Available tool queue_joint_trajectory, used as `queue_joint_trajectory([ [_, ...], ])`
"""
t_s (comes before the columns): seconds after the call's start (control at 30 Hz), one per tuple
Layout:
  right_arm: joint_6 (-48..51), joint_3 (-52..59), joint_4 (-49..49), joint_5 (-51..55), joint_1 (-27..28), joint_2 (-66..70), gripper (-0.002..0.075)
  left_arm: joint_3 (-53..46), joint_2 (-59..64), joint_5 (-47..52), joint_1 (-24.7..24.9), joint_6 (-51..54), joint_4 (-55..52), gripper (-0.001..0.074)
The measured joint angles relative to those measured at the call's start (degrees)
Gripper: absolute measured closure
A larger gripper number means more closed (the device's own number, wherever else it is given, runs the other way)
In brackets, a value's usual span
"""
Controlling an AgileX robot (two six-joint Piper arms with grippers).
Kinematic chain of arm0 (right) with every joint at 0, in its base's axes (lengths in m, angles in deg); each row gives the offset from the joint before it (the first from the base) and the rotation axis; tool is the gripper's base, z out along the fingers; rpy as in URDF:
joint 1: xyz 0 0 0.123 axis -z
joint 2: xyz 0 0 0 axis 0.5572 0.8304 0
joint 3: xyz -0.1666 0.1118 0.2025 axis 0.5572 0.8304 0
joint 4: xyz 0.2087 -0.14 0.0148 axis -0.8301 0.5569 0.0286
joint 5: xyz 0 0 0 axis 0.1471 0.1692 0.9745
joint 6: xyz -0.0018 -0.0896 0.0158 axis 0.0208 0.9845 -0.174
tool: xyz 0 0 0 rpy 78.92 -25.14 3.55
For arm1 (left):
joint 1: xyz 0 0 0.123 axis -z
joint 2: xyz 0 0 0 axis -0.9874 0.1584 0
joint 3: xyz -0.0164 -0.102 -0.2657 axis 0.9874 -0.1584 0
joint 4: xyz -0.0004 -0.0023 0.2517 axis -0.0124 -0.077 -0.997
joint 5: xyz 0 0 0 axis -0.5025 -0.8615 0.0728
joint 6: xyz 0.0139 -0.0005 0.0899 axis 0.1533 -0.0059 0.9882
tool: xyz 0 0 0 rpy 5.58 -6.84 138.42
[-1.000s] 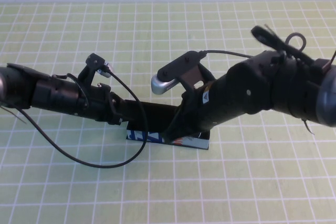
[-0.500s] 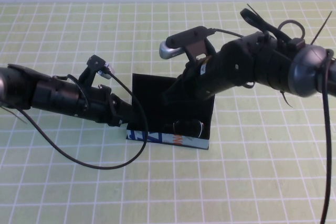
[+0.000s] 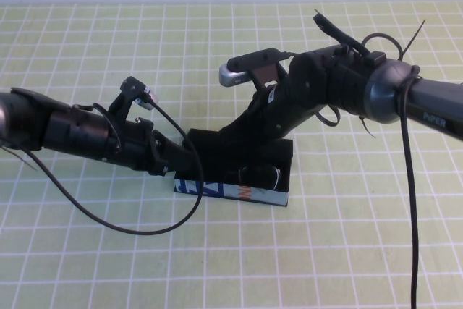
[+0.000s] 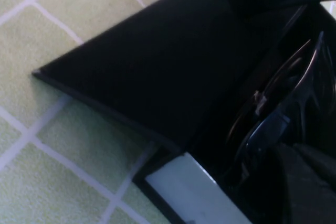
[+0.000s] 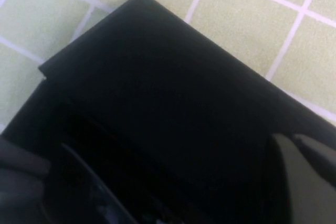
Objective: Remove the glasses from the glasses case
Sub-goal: Pick up the glasses from the glasses case
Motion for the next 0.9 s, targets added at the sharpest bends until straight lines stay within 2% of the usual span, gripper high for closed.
queue_joint_trajectory([
  [0.33, 0.8, -0.5, -0.2, 0.5, 0.1, 0.5, 0.0743, 0.0, -0.4, 0.5, 0.0, -1.1, -0.9, 0.0739],
  [0.53, 2.5, -2.7, -0.2, 6.0, 0.1, -0.3, 0.0743, 0.0, -3.6, -0.4, -0.1, -1.2, -2.2, 0.0739],
  [0.73, 10.5, -3.7, -3.3, 11.3, 0.1, -4.2, 0.0743, 0.0, -4.0, -0.5, -0.1, -2.2, -2.7, 0.0739],
  [0.9, 24.3, -3.9, -9.2, 19.4, 0.1, -7.5, 0.0743, 0.0, -4.0, -2.1, -1.3, -3.7, -2.8, 0.0739],
])
